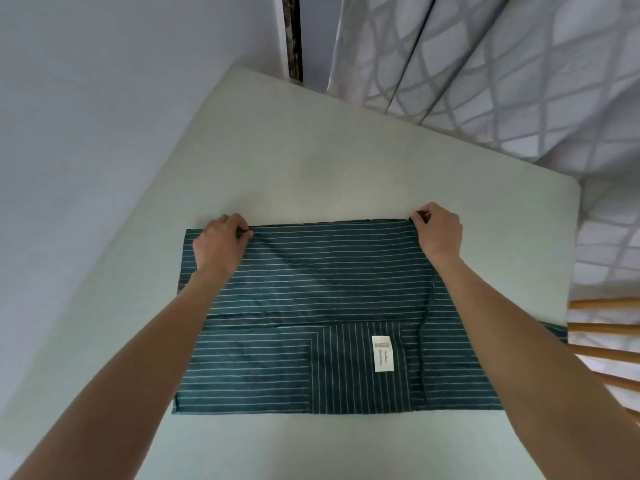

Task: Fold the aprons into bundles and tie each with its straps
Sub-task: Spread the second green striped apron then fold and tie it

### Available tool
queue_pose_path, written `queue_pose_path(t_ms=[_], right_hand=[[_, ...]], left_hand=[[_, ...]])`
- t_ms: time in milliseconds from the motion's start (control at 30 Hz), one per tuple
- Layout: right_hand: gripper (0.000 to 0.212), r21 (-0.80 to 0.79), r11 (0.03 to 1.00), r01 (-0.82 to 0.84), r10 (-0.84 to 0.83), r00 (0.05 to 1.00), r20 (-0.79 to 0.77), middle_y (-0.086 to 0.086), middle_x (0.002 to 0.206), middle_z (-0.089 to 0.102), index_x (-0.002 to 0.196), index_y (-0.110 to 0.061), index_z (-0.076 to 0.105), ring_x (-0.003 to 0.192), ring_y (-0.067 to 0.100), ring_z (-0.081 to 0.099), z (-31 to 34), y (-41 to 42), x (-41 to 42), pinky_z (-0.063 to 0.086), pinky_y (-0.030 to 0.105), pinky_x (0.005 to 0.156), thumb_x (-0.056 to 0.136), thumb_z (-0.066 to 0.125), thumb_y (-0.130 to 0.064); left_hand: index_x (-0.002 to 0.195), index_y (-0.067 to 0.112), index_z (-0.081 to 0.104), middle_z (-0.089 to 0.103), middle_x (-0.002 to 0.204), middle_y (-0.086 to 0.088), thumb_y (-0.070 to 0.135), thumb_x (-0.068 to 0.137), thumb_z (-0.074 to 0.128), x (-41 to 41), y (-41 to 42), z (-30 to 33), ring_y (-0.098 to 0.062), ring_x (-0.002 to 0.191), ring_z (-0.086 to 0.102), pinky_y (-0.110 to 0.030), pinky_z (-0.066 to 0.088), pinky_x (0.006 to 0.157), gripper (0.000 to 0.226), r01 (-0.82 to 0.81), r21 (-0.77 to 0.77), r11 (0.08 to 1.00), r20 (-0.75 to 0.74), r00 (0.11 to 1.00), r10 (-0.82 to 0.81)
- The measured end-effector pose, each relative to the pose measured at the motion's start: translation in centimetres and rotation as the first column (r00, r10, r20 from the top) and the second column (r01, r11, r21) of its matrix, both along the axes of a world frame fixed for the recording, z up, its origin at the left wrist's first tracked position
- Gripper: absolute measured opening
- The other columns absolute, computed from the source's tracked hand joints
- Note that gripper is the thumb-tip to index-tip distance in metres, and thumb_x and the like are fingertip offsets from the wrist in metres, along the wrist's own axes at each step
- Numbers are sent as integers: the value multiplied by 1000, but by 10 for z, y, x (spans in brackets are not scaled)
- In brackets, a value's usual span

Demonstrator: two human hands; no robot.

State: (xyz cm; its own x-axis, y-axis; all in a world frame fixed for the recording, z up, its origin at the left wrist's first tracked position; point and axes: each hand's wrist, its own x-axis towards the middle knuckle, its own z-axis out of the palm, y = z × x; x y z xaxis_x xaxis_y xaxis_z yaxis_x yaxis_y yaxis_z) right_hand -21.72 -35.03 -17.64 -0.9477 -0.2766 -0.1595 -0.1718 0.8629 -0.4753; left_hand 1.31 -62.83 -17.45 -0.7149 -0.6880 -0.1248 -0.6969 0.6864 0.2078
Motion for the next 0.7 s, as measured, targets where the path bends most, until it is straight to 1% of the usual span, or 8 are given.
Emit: queue_pose_path(t_ms=[100, 200, 267, 333, 400, 500, 600, 700], right_hand=[[27, 106, 994, -15, 18, 1000, -24, 8, 101, 67, 107, -14, 60, 88, 26, 61, -4, -5, -3, 45, 31, 71, 94, 52, -36], [32, 38, 999, 3, -4, 1000, 18, 5, 107, 63, 112, -16, 55, 94, 23, 59, 1, -4, 3, 43, 31, 73, 92, 53, -40], [37, -38, 999, 13, -13, 1000, 6, 4, 109, 59, 116, -17, 52, 98, 20, 54, 10, 8, 19, 40, 29, 74, 90, 56, -43], [41, -7, 998, 58, -58, 998, -14, 3, 105, 58, 114, -16, 51, 96, 20, 54, 19, 35, 43, 41, 29, 74, 87, 58, -47], [47, 132, 989, 71, -79, 995, 54, 2, 99, 60, 110, -16, 51, 90, 22, 59, 25, 61, 75, 44, 31, 71, 84, 58, -54], [43, 323, 946, 4, -65, 982, 179, 1, 94, 62, 106, -17, 53, 87, 23, 61, 20, 88, 116, 45, 32, 69, 84, 60, -53], [14, 166, 985, 41, -69, 983, 168, 3, 86, 64, 94, -16, 56, 76, 21, 64, 16, 99, 125, 48, 31, 64, 92, 58, -30], [9, -112, 966, 234, -211, 960, 184, 4, 83, 67, 95, -12, 53, 58, 9, 65, 30, 104, 97, 52, 21, 52, 96, 51, -21]], left_hand=[[107, 17, 58, 58, 109, -6, 27, 93, 53, -3, 7, -3, -26, 105, 50, -34, 43, 61, 18, -4, -26, 1000, -27, 1000, 4], [107, 14, 61, 58, 114, -7, 18, 89, 57, -11, 26, -2, -27, 109, 48, -37, 48, 72, 19, 56, -65, 996, -143, 988, -65], [104, 14, 62, 61, 108, -6, 18, 88, 59, -19, 49, -1, -26, 104, 52, -36, 48, 80, 17, 199, -56, 978, -239, 949, -206], [105, 15, 62, 64, 106, -3, 23, 87, 59, -30, 81, 0, -23, 103, 54, -36, 48, 88, 20, 365, -11, 931, -296, 888, -352], [116, 18, 59, 61, 116, -2, 34, 88, 58, -41, 113, 1, -22, 112, 51, -40, 44, 96, 32, 476, 87, 875, -265, 858, -440], [138, 22, 38, 40, 142, 0, 56, 86, 51, -60, 157, -3, -20, 131, 33, -39, 25, 109, 64, 573, 200, 795, -119, 819, -561], [148, 22, 16, 14, 155, -4, 72, 78, 47, -72, 184, -11, -22, 142, 10, -45, 7, 116, 91, 606, 214, 766, 6, 783, -621], [150, 23, 5, 0, 157, -5, 78, 73, 45, -73, 191, -21, -23, 144, -4, -50, 0, 116, 102, 610, 187, 770, 92, 770, -632]])
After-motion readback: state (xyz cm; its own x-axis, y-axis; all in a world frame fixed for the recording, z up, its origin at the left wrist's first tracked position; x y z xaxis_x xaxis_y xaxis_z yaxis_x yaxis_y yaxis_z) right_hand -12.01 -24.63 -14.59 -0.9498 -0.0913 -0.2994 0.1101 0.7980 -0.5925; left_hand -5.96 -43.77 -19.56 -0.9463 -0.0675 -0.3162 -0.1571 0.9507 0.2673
